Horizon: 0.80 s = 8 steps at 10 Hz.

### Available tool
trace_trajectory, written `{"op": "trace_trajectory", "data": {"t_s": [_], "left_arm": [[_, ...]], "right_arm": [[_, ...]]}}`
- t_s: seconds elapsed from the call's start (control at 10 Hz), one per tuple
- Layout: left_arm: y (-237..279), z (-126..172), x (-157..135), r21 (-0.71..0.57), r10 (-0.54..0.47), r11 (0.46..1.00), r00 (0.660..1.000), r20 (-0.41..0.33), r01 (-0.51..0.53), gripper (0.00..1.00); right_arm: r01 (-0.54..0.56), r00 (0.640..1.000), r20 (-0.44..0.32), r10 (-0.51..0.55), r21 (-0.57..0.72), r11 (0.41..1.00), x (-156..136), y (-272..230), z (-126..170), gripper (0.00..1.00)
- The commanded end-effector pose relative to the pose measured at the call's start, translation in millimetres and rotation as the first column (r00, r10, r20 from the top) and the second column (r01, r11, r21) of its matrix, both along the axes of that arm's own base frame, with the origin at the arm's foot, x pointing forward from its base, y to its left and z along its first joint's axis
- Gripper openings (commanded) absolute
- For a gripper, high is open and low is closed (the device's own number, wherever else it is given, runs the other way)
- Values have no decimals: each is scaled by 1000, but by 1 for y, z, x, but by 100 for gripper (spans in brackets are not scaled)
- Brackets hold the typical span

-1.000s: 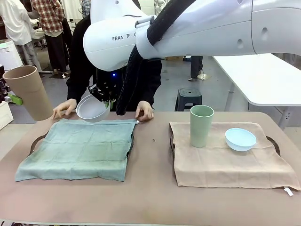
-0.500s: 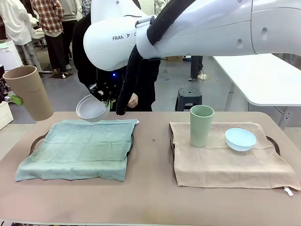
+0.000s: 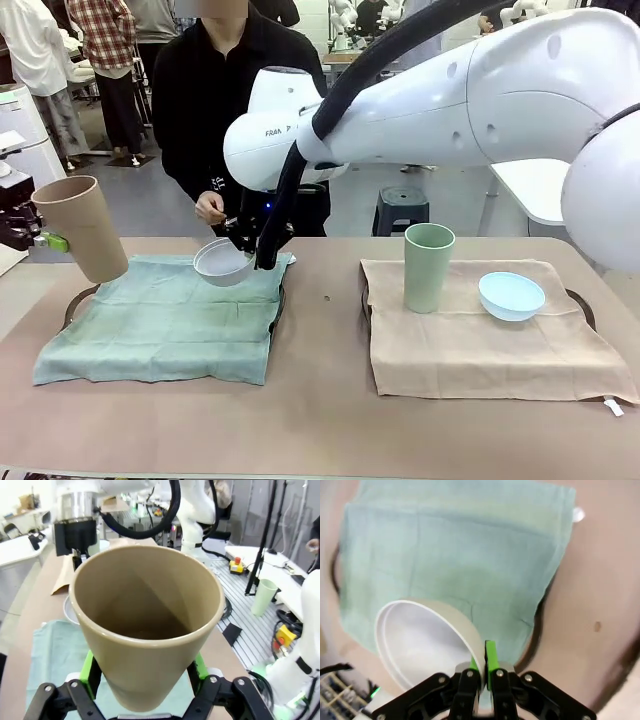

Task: Set up a tray with a mat and arrange the tableware.
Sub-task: Place the Picnic Bowl and Reusable plastic cup back onto the Handle tray in front of the human's position.

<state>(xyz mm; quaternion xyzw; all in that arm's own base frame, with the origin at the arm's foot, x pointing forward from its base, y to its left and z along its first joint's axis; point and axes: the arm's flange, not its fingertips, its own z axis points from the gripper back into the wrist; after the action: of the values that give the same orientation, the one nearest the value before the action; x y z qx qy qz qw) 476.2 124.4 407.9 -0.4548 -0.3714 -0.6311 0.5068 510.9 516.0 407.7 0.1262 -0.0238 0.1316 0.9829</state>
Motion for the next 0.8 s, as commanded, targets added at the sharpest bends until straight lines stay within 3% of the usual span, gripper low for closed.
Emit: {"op": "trace_trajectory", "data": {"t_s": [0.0,0.1,0.2,0.4,0.7], "left_arm": [[0,31,-8,18,14,1000,1000,23,-14,85],[0,31,-8,18,14,1000,1000,23,-14,85],[1,7,-1,4,2,1000,1000,10,-2,85],[-3,-16,16,87,48,995,999,24,-50,85],[-8,-41,29,71,44,996,999,31,-47,85]], "right_arm": [[-34,998,46,33,20,999,-13,2,38,5],[-34,998,46,33,20,999,-13,2,38,5],[-8,1000,14,8,9,1000,-3,3,12,5],[-52,999,-13,53,31,998,5,6,-4,5],[-82,996,-38,84,56,995,22,11,-33,5]]}}
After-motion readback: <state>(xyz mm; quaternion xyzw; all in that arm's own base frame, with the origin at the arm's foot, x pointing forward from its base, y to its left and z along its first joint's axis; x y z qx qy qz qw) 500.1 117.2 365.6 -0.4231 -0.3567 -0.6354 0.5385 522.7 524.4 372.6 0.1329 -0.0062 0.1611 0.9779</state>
